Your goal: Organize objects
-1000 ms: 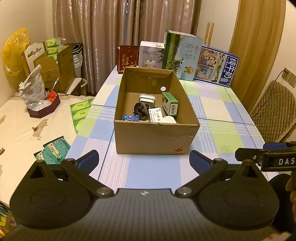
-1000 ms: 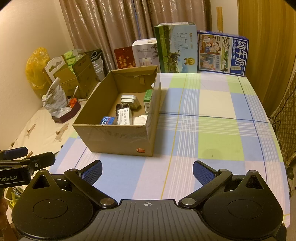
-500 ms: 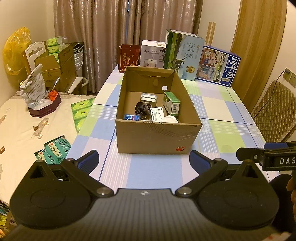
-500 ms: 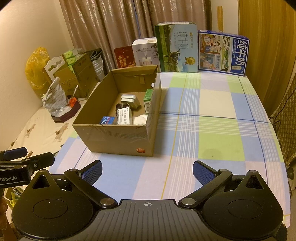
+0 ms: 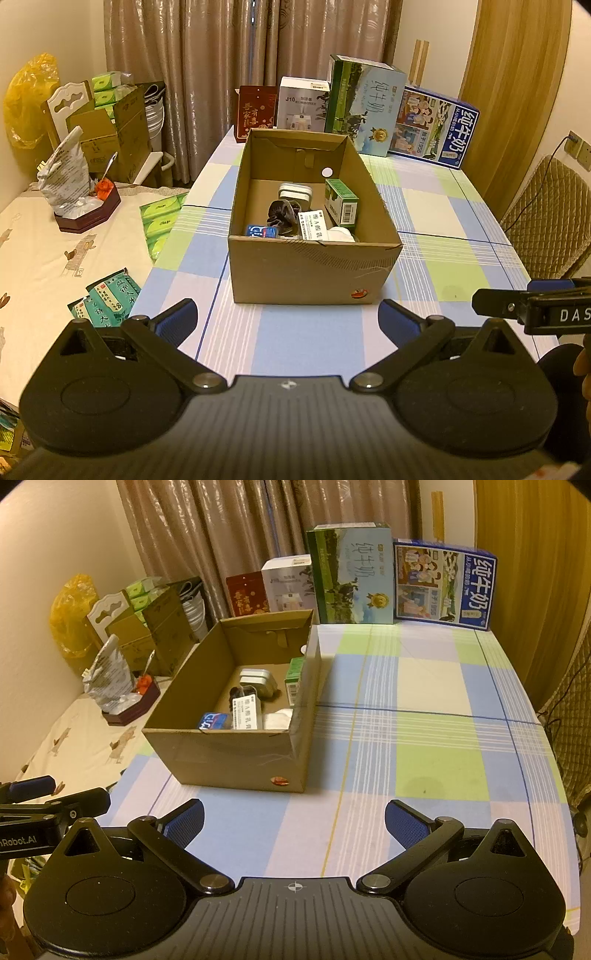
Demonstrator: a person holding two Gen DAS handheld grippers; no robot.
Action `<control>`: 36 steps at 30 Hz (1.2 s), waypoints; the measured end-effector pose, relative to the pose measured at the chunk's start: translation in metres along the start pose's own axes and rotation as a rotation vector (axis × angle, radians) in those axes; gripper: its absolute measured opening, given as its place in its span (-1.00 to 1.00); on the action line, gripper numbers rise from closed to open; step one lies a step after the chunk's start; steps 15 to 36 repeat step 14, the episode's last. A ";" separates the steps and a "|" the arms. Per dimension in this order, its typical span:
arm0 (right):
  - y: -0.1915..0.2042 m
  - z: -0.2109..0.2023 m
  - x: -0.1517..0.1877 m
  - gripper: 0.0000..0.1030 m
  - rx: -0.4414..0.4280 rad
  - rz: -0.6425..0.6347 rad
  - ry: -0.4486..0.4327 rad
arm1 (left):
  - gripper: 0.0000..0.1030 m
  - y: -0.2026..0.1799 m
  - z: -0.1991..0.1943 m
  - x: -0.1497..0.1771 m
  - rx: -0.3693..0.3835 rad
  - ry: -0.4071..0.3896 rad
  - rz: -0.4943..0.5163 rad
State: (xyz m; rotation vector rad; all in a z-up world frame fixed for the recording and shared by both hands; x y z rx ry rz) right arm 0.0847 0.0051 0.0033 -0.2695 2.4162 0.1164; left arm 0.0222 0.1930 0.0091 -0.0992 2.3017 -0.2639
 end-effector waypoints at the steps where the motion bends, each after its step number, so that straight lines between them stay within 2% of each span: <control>1: -0.001 0.001 0.000 0.97 0.000 0.001 0.000 | 0.98 0.000 0.000 0.000 0.000 0.000 0.000; 36: -0.001 0.001 -0.001 0.97 0.000 0.001 0.000 | 0.98 -0.003 0.004 0.000 0.018 -0.007 -0.004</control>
Point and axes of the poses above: each gripper's, at about its wrist camera, not at the fingertips, and z roughly the way its jaws point, y to its left, x to its underside, the point moved 7 cm from there along z, roughly the way its jaws point, and after that the axes turned 13 degrees about x, right-handed, at the moved point
